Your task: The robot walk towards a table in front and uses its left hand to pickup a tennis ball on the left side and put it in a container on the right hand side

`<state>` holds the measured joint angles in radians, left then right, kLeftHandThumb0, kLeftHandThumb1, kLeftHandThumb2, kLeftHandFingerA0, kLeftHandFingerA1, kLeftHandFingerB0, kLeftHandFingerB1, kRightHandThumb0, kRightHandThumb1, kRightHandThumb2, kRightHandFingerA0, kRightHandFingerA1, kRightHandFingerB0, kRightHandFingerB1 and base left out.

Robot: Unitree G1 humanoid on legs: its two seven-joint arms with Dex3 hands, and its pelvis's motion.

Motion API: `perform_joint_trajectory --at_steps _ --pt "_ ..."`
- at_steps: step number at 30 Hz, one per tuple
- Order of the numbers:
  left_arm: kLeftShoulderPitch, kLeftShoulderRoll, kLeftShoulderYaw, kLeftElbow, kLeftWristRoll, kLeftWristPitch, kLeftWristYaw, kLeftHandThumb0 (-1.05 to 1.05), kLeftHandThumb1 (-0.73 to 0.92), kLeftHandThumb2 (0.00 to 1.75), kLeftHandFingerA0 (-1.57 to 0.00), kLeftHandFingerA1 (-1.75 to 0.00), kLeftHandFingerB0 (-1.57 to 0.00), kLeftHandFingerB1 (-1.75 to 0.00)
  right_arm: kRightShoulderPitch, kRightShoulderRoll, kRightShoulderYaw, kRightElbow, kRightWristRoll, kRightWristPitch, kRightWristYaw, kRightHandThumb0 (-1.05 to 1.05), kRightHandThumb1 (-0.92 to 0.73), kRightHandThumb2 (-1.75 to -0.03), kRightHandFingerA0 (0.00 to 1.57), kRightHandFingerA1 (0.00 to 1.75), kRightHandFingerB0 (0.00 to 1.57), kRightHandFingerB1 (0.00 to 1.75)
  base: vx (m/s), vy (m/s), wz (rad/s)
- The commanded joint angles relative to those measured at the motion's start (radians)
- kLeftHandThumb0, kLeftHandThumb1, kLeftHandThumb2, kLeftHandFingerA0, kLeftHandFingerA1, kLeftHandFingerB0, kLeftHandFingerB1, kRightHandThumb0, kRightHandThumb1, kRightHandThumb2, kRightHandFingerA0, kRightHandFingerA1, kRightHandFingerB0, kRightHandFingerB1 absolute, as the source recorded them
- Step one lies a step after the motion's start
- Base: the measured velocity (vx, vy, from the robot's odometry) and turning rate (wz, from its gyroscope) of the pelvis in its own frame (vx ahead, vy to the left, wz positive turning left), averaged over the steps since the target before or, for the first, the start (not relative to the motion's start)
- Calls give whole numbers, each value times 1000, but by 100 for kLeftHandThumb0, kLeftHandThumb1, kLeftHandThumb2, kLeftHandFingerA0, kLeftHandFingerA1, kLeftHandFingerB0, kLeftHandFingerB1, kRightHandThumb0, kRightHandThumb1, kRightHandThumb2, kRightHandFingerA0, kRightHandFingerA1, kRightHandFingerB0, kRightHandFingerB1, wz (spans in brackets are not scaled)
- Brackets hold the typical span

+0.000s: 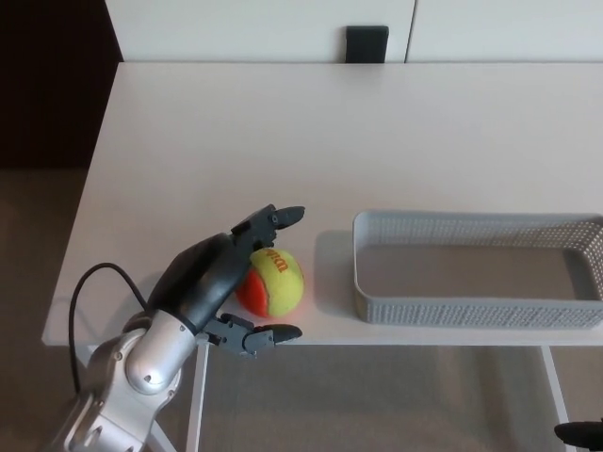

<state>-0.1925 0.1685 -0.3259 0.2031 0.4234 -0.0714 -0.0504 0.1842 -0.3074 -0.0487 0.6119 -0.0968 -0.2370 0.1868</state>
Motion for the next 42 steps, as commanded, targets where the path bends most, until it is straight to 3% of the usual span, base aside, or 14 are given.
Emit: perform_joint_trajectory --at_steps 1,2,6,7,8,9,10,15,16,31,37,42 --pt "-12 -7 4 -4 70 108 44 -32 47 61 -77 -57 -20 -33 -8 -2 -3 -8 14 25 7 -15 -53 -55 68 51 55 45 0 0 0" --pt "-14 -9 -1 -4 80 120 46 -19 75 64 -101 -63 -37 -35 -8 -1 -5 -9 18 26 9 -14 -53 -55 69 51 56 45 0 0 0" --pt "-13 -23 -13 -16 105 167 49 -18 83 65 -107 -67 -46 -36 -8 0 -7 -12 21 31 9 -21 -50 -59 68 55 56 49 0 0 0" --pt "-18 -24 -17 -30 109 187 35 -7 76 64 -99 -98 -72 -49 -15 -3 -3 -11 14 33 5 -17 -55 -56 69 51 56 45 0 0 0" --pt "-21 -25 -19 -40 113 203 25 -7 76 64 -99 -98 -72 -49 -21 -5 0 -11 8 35 1 -17 -55 -56 69 51 56 45 0 0 0" --pt "-24 -26 -25 -52 119 215 17 5 75 62 -85 -127 -81 -66 -26 -8 4 -14 1 43 -1 -17 -55 -56 69 51 55 44 0 0 0" --pt "-24 -27 -27 -54 122 220 17 6 75 64 -84 -135 -80 -74 -28 -9 4 -15 1 47 -1 -17 -55 -56 70 51 55 44 0 0 0" --pt "-25 -28 -31 -63 123 240 17 6 75 64 -84 -135 -80 -74 -29 -9 5 -16 2 51 -2 -17 -55 -56 70 51 55 44 0 0 0" --pt "-19 -32 -23 -60 102 229 19 4 82 66 -76 -144 -68 -96 -27 -8 4 -19 4 54 -1 -16 -55 -55 67 51 56 45 0 0 0" --pt "-1 -45 17 -98 60 199 34 2 81 65 -74 -142 -63 -99 -43 -15 6 -12 0 59 1 -16 -55 -56 68 51 56 45 0 0 0" --pt "-1 -43 57 -215 29 167 25 3 82 65 -80 -141 -69 -99 -48 -21 8 -11 -2 47 8 -18 -55 -56 67 51 56 45 0 0 0" --pt "-86 -35 107 -387 11 194 -12 0 85 66 -89 -144 -68 -110 -57 -30 15 -14 -14 60 4 -19 -56 -56 68 50 56 44 0 0 0"
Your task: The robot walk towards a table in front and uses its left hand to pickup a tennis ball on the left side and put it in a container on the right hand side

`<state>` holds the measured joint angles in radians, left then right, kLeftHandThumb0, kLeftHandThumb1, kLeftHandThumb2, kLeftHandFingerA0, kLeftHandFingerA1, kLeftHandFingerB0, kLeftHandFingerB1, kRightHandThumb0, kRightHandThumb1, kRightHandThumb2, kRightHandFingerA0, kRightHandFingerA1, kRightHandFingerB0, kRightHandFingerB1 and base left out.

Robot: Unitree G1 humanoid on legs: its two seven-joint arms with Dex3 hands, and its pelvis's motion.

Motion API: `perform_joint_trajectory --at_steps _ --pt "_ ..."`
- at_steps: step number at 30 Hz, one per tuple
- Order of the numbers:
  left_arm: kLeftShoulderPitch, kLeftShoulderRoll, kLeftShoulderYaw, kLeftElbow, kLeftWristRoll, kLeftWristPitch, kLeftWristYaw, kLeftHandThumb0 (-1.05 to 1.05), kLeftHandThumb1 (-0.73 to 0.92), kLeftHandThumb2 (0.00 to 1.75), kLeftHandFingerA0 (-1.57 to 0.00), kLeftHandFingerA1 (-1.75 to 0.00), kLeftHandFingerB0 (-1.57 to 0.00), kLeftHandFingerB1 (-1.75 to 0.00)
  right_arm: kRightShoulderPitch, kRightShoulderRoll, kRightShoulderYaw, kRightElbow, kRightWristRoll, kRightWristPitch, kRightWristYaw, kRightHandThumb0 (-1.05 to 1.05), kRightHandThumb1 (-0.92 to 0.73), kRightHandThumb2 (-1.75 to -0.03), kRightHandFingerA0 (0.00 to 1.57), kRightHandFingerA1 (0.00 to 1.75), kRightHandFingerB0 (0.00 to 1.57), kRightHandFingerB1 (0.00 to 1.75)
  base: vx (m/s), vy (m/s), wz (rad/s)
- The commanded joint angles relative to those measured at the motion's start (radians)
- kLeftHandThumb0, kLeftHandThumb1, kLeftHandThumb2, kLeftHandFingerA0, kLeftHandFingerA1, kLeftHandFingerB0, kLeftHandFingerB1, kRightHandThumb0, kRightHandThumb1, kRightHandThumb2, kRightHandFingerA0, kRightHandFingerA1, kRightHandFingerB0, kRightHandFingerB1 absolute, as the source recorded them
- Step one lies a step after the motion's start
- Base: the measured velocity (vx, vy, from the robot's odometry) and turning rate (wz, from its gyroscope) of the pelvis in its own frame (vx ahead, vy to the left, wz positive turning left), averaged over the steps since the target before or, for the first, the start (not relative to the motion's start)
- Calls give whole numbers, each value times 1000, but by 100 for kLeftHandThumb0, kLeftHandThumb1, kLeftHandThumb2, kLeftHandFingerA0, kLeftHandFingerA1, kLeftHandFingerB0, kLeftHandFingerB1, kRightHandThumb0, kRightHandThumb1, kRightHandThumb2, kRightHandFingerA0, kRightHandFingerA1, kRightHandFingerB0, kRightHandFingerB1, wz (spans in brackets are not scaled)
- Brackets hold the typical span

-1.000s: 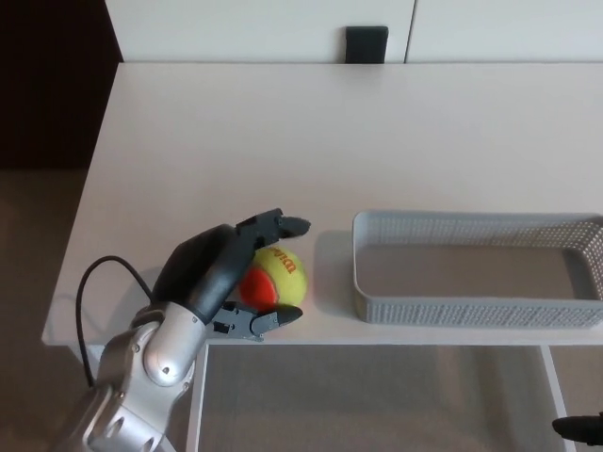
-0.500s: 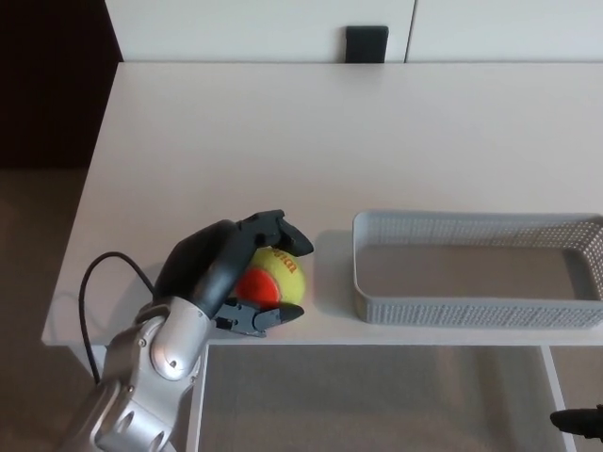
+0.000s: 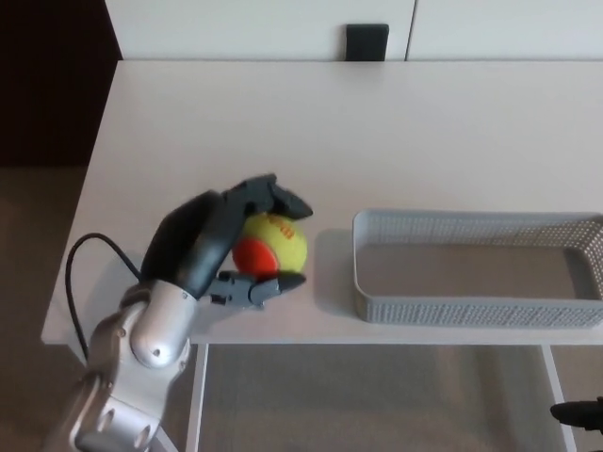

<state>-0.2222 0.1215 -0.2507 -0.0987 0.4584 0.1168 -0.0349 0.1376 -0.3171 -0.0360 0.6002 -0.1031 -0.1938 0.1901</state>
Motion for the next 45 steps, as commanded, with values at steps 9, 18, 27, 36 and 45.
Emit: perform_joint_trajectory --at_steps 9,18,27,36,45 --pt "-202 -34 -5 -103 -3 64 -62 5 78 65 -81 -149 -75 -106 -11 -19 16 -6 -18 31 -3 -18 -57 -56 66 49 55 44 0 0 0" --pt "-318 -120 -131 84 72 67 -11 -11 74 67 -80 -159 -74 -125 -8 -22 27 -1 -27 27 -9 -19 -57 -56 68 50 56 44 0 0 0" --pt "-310 -181 -224 221 108 61 28 -23 83 63 -74 -175 -60 -145 37 -25 42 -23 -48 25 -17 -19 -57 -57 69 49 56 43 0 0 0" --pt "-318 -193 -227 316 115 65 52 -23 83 65 -73 -175 -57 -157 22 -24 48 -18 -52 21 -14 -20 -58 -57 68 49 55 43 0 0 0" --pt "-269 -148 -283 291 175 119 11 -89 48 87 0 0 0 -9 48 -19 49 -9 -48 6 -14 -20 -57 -56 70 50 55 43 0 0 0"
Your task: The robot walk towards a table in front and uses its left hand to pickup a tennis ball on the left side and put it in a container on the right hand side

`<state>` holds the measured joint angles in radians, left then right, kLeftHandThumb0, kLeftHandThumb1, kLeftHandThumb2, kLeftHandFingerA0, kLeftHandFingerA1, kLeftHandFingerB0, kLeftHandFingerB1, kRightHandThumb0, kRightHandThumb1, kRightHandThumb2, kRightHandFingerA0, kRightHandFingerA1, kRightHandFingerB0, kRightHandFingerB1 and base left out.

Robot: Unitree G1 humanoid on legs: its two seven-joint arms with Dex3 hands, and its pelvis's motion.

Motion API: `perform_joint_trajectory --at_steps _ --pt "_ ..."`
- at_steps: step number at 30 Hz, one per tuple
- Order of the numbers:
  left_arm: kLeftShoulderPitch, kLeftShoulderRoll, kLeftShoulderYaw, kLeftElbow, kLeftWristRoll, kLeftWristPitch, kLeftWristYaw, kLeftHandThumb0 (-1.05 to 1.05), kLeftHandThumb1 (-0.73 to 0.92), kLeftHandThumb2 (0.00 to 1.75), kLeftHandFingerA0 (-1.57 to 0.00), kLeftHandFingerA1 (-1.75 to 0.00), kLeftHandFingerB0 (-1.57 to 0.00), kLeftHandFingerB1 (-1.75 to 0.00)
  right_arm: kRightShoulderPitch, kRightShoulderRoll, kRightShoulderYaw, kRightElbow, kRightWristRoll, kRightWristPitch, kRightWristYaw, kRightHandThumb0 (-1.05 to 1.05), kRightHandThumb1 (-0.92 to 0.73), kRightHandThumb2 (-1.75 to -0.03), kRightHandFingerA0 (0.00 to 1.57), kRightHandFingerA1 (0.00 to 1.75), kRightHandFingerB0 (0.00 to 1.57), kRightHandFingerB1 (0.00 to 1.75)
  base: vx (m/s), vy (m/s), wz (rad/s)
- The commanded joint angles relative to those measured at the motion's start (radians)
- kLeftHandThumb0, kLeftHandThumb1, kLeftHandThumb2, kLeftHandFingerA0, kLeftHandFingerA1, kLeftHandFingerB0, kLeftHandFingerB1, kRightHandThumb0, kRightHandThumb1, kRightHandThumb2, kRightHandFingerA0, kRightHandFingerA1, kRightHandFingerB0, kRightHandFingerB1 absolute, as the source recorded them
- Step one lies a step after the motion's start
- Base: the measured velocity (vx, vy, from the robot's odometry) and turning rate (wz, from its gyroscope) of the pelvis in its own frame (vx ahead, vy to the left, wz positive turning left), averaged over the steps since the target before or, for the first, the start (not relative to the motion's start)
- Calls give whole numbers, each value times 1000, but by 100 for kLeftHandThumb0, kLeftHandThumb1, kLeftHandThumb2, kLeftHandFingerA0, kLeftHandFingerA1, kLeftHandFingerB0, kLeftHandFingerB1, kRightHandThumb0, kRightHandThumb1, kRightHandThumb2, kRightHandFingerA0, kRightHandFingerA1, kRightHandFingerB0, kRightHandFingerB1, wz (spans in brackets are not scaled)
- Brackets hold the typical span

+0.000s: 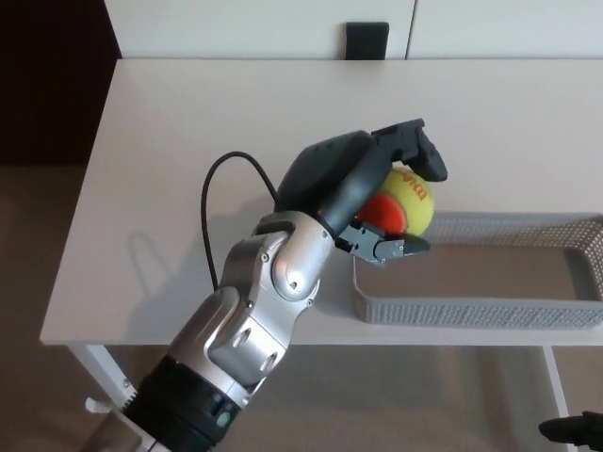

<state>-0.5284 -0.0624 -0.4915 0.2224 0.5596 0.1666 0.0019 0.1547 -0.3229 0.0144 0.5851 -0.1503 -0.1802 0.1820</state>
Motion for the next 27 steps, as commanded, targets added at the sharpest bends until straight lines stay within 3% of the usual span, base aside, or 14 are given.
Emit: perform_joint_trajectory --at_steps 1,2,3,4,18,19,20,21,23,24,27 --pt "50 38 -54 -44 82 86 -37 -89 48 87 0 0 0 -9 44 -13 -2 5 0 -12 -6 -20 -57 -56 70 50 55 43 0 0 0" --pt "58 40 -59 -56 85 98 -42 -99 60 63 0 0 0 -5 49 -14 0 4 -1 -16 -6 -20 -57 -56 71 51 56 43 0 0 0" --pt "67 42 -64 -69 90 112 -48 -99 60 63 0 0 0 -5 55 -14 2 3 -4 -21 -5 -20 -57 -56 71 51 56 43 0 0 0" --pt "77 46 -67 -83 91 126 -55 -93 50 94 0 0 0 -5 56 -13 3 6 -2 -20 -2 -20 -57 -57 70 51 56 44 0 0 0" --pt "91 65 -47 -101 88 111 -36 -95 52 99 0 0 0 -4 19 -15 11 11 -1 -9 6 -19 -58 -57 67 50 55 43 0 0 0" --pt "127 73 -43 -155 78 110 -44 -103 68 67 0 -11 0 -14 40 -18 16 -8 -9 -7 2 -20 -58 -57 69 50 56 43 0 0 0" --pt "131 74 -42 -162 76 110 -46 -103 68 67 0 -11 0 -14 42 -19 17 -10 -10 -7 1 -20 -58 -57 69 50 56 43 0 0 0" --pt "166 88 -24 -237 53 89 -54 -103 54 78 0 -14 0 -16 50 -21 17 -10 -11 -13 1 -21 -58 -57 70 51 55 43 0 0 0" --pt "216 115 -11 -340 45 67 -65 -102 55 78 0 -14 0 -17 65 -23 20 -16 -13 -13 2 -21 -58 -57 70 51 55 43 0 0 0" --pt "274 157 27 -518 17 55 -112 -84 48 95 0 -10 0 -14 72 -19 22 -18 -16 -8 -3 -20 -58 -57 71 51 56 43 0 0 0" --pt "325 183 65 -658 -32 45 -148 -82 47 94 -2 -10 -2 -16 77 -20 25 -17 -17 -5 0 -21 -58 -57 70 50 56 43 0 0 0"
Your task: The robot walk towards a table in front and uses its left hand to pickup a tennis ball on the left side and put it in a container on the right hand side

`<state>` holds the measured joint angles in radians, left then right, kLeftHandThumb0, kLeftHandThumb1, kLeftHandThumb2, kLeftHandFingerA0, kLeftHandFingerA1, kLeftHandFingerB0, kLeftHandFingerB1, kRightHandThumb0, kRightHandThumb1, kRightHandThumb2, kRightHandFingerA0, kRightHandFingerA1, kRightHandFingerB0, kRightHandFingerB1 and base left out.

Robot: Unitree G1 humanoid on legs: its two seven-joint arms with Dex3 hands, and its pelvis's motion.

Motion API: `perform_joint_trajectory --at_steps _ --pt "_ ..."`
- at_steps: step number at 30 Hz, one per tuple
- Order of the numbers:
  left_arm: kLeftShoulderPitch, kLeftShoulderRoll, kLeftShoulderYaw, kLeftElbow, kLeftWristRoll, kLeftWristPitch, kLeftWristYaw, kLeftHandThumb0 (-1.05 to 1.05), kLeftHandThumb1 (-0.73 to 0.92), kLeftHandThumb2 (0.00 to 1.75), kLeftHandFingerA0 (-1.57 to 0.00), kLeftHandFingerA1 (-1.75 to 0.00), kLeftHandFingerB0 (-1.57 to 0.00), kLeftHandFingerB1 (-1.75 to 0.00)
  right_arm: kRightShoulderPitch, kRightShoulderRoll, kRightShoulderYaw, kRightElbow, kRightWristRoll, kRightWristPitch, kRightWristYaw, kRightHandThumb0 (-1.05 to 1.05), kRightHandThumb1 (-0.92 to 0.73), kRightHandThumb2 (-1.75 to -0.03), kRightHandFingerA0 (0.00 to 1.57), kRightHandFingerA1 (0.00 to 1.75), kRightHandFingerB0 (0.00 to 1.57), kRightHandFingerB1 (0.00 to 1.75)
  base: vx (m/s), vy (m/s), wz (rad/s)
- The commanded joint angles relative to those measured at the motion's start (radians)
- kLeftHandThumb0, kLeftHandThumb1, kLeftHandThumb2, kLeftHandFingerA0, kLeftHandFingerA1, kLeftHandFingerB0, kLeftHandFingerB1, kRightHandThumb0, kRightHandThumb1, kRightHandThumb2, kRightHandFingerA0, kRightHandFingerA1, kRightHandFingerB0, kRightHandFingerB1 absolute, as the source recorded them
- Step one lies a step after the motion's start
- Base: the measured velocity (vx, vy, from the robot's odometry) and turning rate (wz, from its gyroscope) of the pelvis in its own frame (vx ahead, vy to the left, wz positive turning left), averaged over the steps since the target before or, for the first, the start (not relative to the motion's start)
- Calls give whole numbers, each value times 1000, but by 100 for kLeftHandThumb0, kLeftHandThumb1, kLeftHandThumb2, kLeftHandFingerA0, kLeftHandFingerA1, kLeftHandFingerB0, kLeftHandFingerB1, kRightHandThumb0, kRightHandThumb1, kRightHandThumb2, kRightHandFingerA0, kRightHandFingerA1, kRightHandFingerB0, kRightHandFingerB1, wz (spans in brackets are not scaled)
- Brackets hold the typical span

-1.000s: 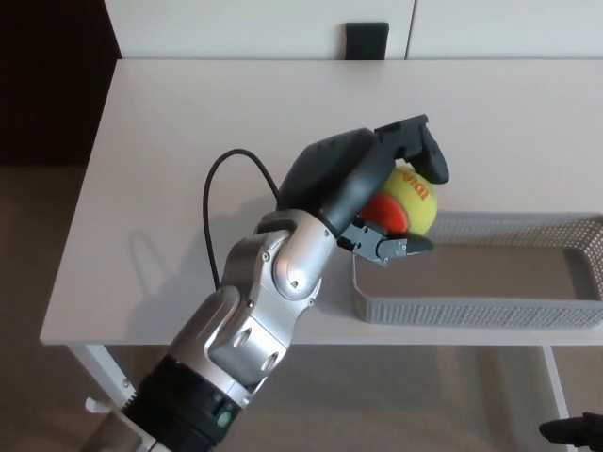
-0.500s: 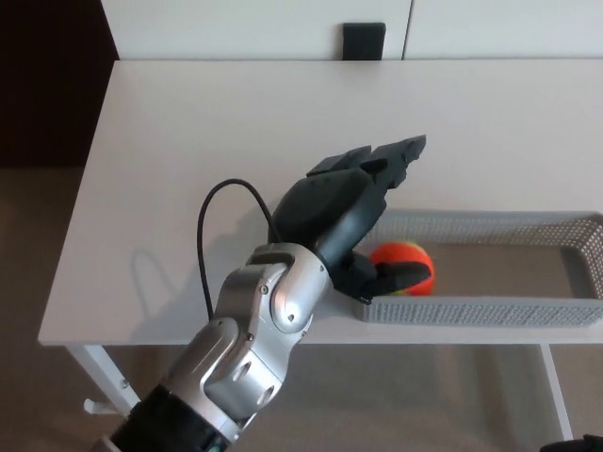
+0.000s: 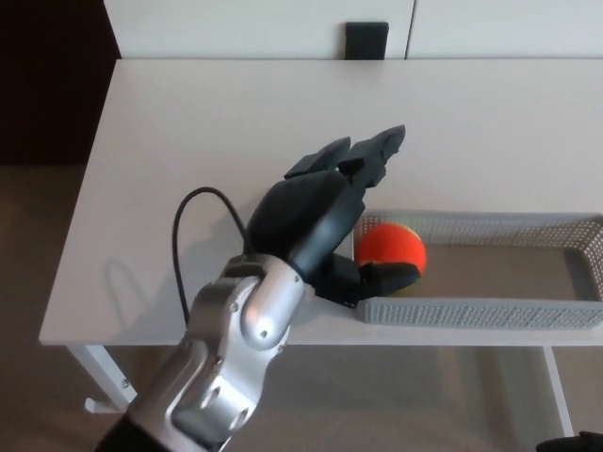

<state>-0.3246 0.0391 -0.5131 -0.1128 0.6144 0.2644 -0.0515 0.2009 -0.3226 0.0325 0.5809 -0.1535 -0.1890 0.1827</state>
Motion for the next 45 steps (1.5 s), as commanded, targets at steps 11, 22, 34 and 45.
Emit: perform_joint_trajectory --at_steps 11,22,34,45 --pt "829 294 659 -934 -772 -398 -349 -80 54 57 -2 -33 -6 -32 31 -33 1 31 -3 -18 18 -22 -58 -57 64 48 54 43 0 0 0" --pt "1323 281 981 -556 -1294 -673 -951 -75 49 56 -32 -32 -32 -30 21 -36 -6 82 0 -24 13 -21 -58 -57 65 49 54 43 0 0 0" --pt "1348 477 878 -204 -859 -754 -852 -76 40 77 -32 -44 -27 -40 44 -27 -10 115 5 -33 4 -19 -59 -57 65 48 54 42 0 0 0" --pt "919 448 549 303 -373 -518 -418 -79 59 59 -26 -37 -31 -32 -8 -21 -1 166 -3 -48 -3 -19 -58 -57 64 47 54 42 0 0 0"
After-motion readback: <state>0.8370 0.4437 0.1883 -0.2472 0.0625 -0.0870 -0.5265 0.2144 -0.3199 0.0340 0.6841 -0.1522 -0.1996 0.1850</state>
